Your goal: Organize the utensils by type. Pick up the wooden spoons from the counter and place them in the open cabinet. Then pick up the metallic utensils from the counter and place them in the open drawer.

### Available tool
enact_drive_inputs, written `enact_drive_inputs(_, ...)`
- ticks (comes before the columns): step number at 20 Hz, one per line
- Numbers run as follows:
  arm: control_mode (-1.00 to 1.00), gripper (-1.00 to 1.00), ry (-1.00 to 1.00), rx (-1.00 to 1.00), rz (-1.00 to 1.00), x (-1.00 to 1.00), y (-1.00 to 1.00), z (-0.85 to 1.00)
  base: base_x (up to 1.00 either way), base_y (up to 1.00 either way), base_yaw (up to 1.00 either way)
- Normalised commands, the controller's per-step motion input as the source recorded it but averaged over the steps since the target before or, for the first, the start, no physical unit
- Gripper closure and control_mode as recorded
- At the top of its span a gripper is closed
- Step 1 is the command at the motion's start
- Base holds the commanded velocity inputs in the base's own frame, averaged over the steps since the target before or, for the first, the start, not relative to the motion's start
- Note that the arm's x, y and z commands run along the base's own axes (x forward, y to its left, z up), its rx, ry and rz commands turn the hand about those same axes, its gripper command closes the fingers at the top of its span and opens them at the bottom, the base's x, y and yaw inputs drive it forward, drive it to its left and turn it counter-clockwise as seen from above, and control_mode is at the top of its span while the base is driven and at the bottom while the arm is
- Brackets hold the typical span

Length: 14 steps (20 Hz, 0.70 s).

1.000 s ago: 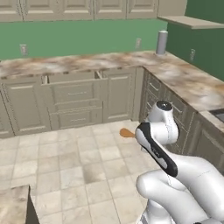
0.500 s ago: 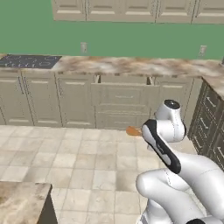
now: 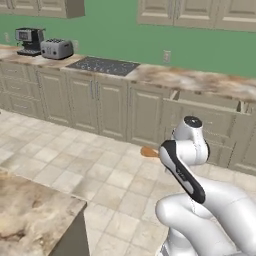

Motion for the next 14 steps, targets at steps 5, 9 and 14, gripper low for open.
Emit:
enact_drive_inputs(5, 1.0, 1.0, 0.0, 0.0, 0.0, 0.0, 0.0, 0.0, 0.99, 0.0, 0.2)
enact_drive_inputs(9, 1.0, 1.0, 0.0, 0.0, 0.0, 0.0, 0.0, 0.0, 1.0, 0.03, 0.13)
enact_drive_inputs(14, 1.0, 1.0, 0.0, 0.0, 0.0, 0.0, 0.0, 0.0, 1.0, 0.03, 0.16)
